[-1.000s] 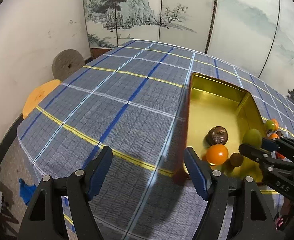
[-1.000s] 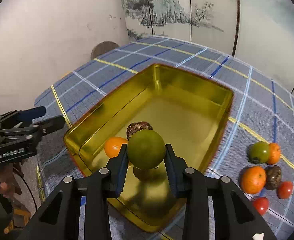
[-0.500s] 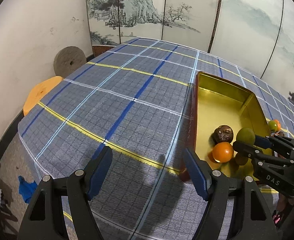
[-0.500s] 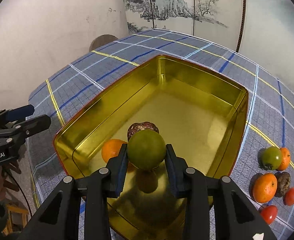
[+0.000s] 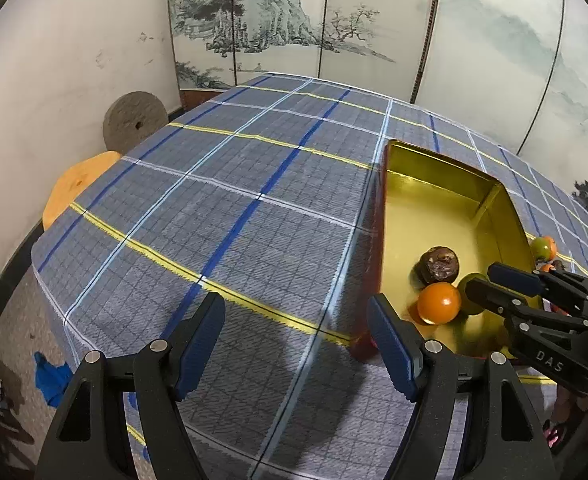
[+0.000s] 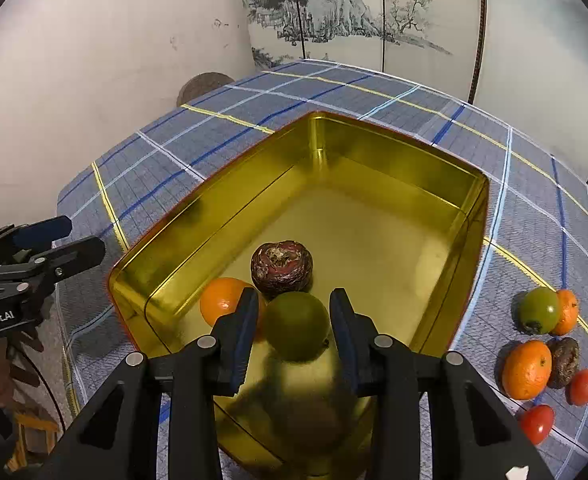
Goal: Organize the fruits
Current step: 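Lower the right gripper onto the large red tomato and close it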
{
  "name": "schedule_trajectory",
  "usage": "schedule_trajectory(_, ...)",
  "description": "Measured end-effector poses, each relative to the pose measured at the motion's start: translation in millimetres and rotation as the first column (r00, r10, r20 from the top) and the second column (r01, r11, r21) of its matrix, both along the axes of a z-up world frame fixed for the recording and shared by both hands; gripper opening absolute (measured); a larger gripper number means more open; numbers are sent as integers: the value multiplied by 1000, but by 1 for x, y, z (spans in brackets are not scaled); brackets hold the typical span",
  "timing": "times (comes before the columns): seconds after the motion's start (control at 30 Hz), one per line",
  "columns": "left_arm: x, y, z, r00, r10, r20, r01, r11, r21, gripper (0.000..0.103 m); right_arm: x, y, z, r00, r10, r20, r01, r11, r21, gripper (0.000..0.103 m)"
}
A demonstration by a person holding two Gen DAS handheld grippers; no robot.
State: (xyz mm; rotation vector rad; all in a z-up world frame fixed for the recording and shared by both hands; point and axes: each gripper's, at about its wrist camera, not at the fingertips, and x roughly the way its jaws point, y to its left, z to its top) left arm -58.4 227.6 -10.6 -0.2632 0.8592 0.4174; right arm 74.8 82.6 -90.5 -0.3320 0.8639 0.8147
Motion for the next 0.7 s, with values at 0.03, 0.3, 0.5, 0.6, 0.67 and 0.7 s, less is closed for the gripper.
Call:
schedule_trajectory(0.03, 1, -2, 1, 1000, -4, 0, 4, 1000, 1, 74, -1, -2, 2, 1000, 1, 1, -1, 1000, 6, 36)
schedule_trajectory(0.3, 13, -31, 9, 997, -81, 10, 81, 997, 10, 74, -4, -48, 26, 996, -69, 50, 66, 996, 59, 36)
schedule_trajectory(0.5, 27, -64, 15, 986, -167, 14, 167, 986, 21, 74, 13, -119, 38, 969, -221, 112, 218, 975, 41, 41)
schedule_trajectory(0.6, 35, -80, 16, 978, -207, 8, 206, 978, 31, 74, 27, -159, 35, 945, -305, 116, 304, 952, 23, 41)
schedule_trajectory(0.67, 41, -93, 15, 972, -234, 2, 234, 972, 37, 74, 35, -183, 31, 929, -355, 110, 355, 935, 16, 41)
schedule_trajectory(0.7, 44, -99, 14, 969, -248, -3, 248, 968, 36, 74, 39, -193, 28, 922, -373, 102, 374, 927, 14, 41)
